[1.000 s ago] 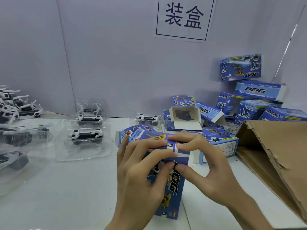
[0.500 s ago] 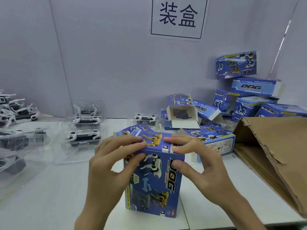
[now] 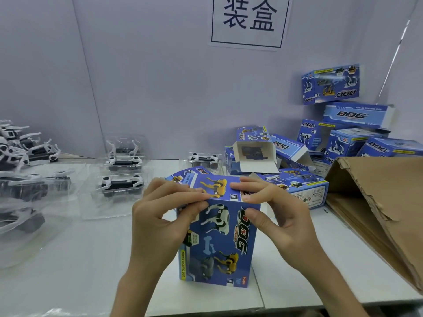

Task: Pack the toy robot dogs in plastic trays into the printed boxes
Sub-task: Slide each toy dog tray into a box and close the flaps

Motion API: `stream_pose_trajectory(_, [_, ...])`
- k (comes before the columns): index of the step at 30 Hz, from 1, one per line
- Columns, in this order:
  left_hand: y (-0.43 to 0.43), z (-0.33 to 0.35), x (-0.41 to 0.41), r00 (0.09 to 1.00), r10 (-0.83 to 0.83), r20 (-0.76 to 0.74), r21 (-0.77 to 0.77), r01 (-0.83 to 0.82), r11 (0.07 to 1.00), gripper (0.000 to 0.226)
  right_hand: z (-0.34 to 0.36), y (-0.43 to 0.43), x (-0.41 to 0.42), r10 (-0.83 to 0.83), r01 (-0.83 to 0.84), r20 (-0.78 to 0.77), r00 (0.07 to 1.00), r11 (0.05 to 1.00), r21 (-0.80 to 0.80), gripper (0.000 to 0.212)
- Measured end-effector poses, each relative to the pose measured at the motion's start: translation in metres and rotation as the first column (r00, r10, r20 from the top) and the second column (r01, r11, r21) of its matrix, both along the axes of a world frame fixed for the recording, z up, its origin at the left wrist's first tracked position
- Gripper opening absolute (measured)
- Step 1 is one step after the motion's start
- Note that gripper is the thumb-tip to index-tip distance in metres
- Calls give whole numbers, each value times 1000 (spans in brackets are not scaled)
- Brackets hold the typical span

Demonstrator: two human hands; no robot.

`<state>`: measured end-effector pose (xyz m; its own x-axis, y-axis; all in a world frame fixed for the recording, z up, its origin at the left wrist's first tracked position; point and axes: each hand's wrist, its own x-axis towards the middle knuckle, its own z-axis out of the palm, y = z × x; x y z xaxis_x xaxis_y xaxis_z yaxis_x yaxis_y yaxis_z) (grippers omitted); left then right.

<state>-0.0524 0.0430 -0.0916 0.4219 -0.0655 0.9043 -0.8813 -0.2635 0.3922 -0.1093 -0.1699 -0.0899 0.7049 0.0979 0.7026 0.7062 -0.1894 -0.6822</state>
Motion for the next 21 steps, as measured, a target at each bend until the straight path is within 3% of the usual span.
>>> stream_pose_trajectory(4, [1, -2, 4, 991, -89, -100, -64, 83, 994, 20, -3, -3, 6, -2, 7, -58, 998, 995, 98, 16])
stream_pose_trajectory(6, [3, -2, 9, 957, -112, -268, -6, 115, 993, 49, 0, -11, 12, -106, 112, -56, 993, 988, 107, 16])
stream_pose_trajectory(8, [4, -2, 11, 867, -149, -475, 56, 199, 978, 79, 4, -20, 16, -184, 189, -48, 982, 973, 130, 18])
stream_pose_trajectory(11, [-5, -7, 3, 783, -208, -586, 33, 279, 960, 85, 4, -32, 16, -212, 220, -72, 975, 964, 148, 21])
stream_pose_trajectory(13, [-13, -9, -9, 840, -208, -502, 8, 245, 970, 81, 4, -39, 11, -170, 203, -171, 970, 960, 195, 21])
stream_pose_trajectory(15, [-16, -10, -18, 919, -179, -352, 36, 205, 978, 83, 9, -49, 4, -21, 132, -348, 937, 945, 300, 37])
stream_pose_trajectory(18, [-20, -11, -29, 976, -149, -158, 154, 173, 973, 83, 17, -60, -6, 244, 27, -608, 756, 915, 401, 51])
stream_pose_trajectory(21, [-30, -23, -34, 993, -113, 43, 342, 91, 935, 81, 12, -64, -6, 170, 17, -801, 574, 976, 219, 53])
